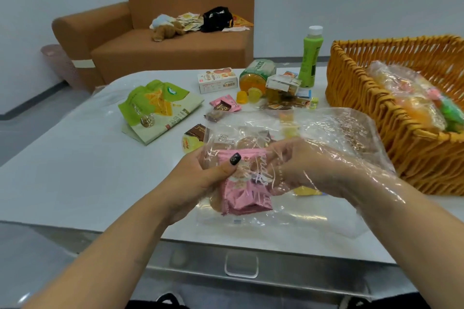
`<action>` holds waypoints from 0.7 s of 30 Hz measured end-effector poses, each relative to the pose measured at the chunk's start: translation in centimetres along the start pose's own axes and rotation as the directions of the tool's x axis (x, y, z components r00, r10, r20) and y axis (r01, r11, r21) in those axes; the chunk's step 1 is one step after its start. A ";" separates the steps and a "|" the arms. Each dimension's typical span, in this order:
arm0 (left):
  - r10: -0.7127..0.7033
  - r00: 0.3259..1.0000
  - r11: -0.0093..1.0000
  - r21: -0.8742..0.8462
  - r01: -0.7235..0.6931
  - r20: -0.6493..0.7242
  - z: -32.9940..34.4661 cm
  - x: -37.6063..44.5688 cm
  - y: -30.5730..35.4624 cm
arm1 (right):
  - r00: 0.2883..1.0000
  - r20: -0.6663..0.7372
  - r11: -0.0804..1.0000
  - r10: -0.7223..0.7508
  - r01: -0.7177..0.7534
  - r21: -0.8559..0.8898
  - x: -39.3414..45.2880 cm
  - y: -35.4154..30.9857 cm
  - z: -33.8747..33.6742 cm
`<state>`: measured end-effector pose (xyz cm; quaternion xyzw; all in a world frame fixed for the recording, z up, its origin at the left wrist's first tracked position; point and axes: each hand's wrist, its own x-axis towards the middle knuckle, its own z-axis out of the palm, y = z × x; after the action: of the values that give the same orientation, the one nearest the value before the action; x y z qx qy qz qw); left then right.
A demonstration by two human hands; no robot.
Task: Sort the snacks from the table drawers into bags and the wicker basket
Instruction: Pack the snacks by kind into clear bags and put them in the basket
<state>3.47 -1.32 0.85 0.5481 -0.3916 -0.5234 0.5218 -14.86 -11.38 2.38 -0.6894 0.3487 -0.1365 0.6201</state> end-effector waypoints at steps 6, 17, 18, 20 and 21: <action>-0.021 0.998 1.000 -0.012 0.020 -0.062 -0.3 -0.3 -0.5 | 0.997 -0.083 0.993 0.003 -0.013 -0.117 1.0 0.1 3.2; 0.007 0.977 0.979 -0.197 -0.050 -0.213 -3.4 0.0 0.1 | 0.987 0.015 0.889 -0.162 0.139 0.437 -0.6 -3.8 -0.3; 0.005 0.967 0.977 -0.205 -0.059 -0.254 -3.7 0.2 0.2 | 0.982 -0.109 0.848 -0.152 0.186 0.496 -0.4 -4.3 -1.4; -0.020 0.934 0.967 -0.245 -0.073 -0.356 -4.6 0.7 0.1 | 0.933 -0.353 0.864 -0.068 0.232 0.447 0.8 -4.0 -3.1; -0.050 0.912 0.959 -0.276 -0.071 -0.407 -5.1 1.1 0.0 | 0.898 -0.439 0.902 -0.011 0.199 0.384 1.8 -3.1 -3.7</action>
<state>8.60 -1.60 0.16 0.5626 -0.1971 -0.4450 0.6683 -14.85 -15.42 5.61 -0.5113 0.3996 -0.3894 0.6536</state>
